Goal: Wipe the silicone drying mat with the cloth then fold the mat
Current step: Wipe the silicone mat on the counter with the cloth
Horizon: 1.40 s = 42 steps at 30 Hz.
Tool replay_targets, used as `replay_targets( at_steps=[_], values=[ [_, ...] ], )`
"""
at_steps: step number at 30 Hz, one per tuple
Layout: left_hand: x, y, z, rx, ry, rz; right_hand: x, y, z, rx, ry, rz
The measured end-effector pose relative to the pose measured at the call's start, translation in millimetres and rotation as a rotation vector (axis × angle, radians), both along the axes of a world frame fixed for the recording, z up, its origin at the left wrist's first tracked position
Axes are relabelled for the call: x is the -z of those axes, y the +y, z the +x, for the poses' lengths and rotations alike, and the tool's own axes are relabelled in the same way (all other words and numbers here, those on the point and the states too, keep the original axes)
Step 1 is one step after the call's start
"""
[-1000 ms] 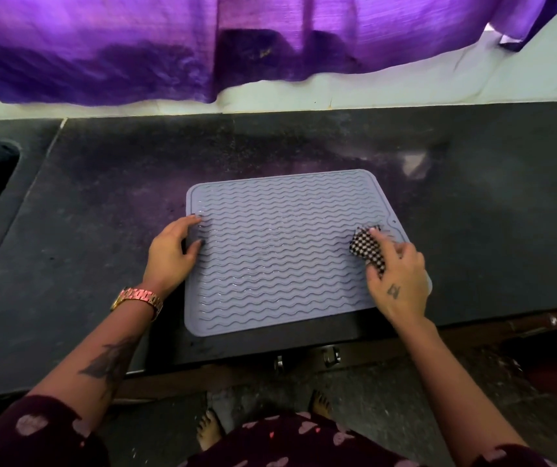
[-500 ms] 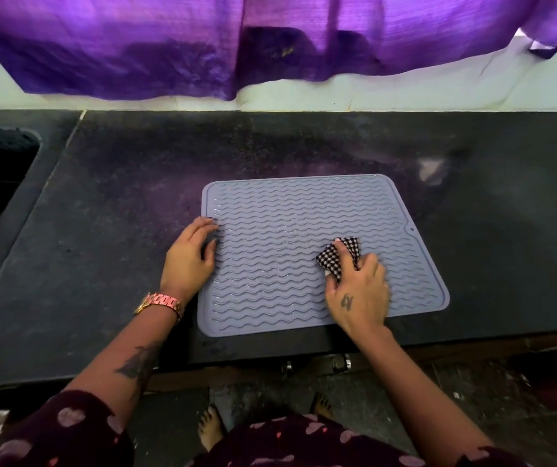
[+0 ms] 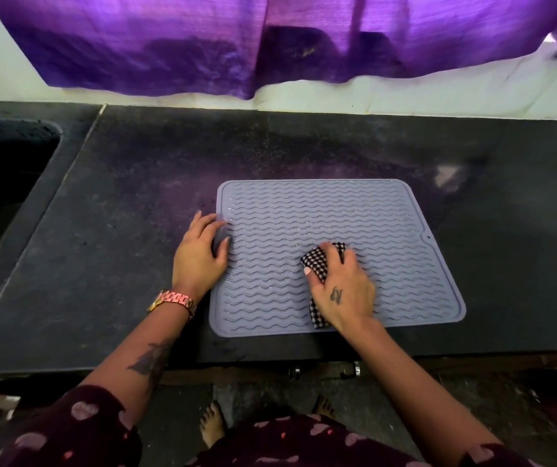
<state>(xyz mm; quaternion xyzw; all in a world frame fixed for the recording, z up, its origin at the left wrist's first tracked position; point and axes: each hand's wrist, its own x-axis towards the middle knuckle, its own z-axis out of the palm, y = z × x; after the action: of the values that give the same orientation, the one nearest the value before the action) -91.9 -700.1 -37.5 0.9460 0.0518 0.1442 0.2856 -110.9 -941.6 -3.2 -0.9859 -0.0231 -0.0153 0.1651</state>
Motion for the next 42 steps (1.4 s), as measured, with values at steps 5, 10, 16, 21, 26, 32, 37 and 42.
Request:
replay_targets(
  at_steps=[5, 10, 16, 21, 26, 32, 37, 42],
  values=[
    [1, 0, 0, -0.015, -0.003, -0.010, -1, 33, -11, -0.103, -0.046, 0.015],
    [-1, 0, 0, -0.021, 0.005, -0.014, 2, 43, -8, -0.150, 0.001, 0.010],
    [-3, 0, 0, -0.037, 0.000, -0.054, 4, 70, -20, -0.230, -0.025, 0.031],
    [-6, -1, -2, -0.051, -0.018, -0.138, 3, 75, -14, -0.269, 0.001, 0.022],
    [-8, -1, -3, -0.047, -0.039, -0.249, 4, 88, -31, -0.512, -0.087, 0.040],
    [-5, 2, -3, -0.060, -0.078, -0.323, 1, 85, -24, -0.684, -0.059, 0.030],
    [-4, 4, -2, -0.053, -0.116, -0.384, 6, 72, -35, -0.801, -0.243, -0.068],
    [-5, 3, -1, -0.049, -0.122, -0.411, 4, 66, -20, -0.958, -0.168, -0.031]
  ],
)
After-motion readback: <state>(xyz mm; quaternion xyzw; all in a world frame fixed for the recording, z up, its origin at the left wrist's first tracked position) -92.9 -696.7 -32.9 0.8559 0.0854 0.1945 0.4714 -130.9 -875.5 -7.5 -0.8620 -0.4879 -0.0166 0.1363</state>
